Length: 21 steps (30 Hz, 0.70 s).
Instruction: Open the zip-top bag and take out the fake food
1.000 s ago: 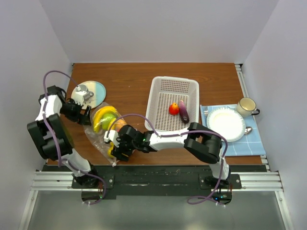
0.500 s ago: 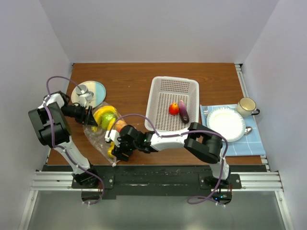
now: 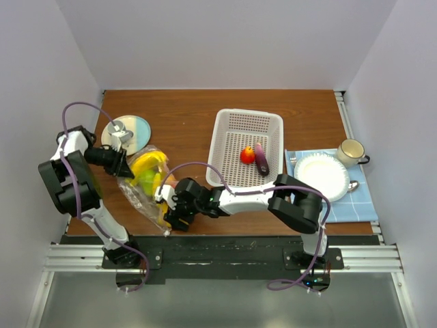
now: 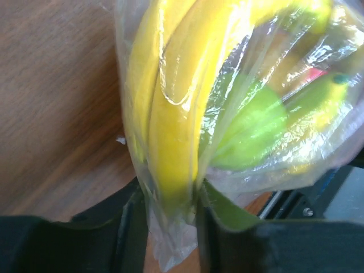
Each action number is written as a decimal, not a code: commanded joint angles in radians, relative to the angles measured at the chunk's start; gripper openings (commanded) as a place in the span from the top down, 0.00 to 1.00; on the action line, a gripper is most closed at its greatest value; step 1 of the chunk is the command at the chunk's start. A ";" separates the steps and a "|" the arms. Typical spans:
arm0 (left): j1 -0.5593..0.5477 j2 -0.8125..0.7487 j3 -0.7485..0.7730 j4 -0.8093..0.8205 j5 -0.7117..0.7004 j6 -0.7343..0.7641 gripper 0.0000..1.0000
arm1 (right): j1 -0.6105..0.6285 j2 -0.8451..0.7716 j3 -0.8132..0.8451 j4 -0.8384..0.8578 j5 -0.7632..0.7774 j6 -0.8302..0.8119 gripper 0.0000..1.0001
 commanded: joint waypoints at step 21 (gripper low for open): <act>0.001 -0.018 0.064 -0.101 0.106 0.028 1.00 | -0.018 -0.058 -0.064 -0.093 0.070 0.035 0.49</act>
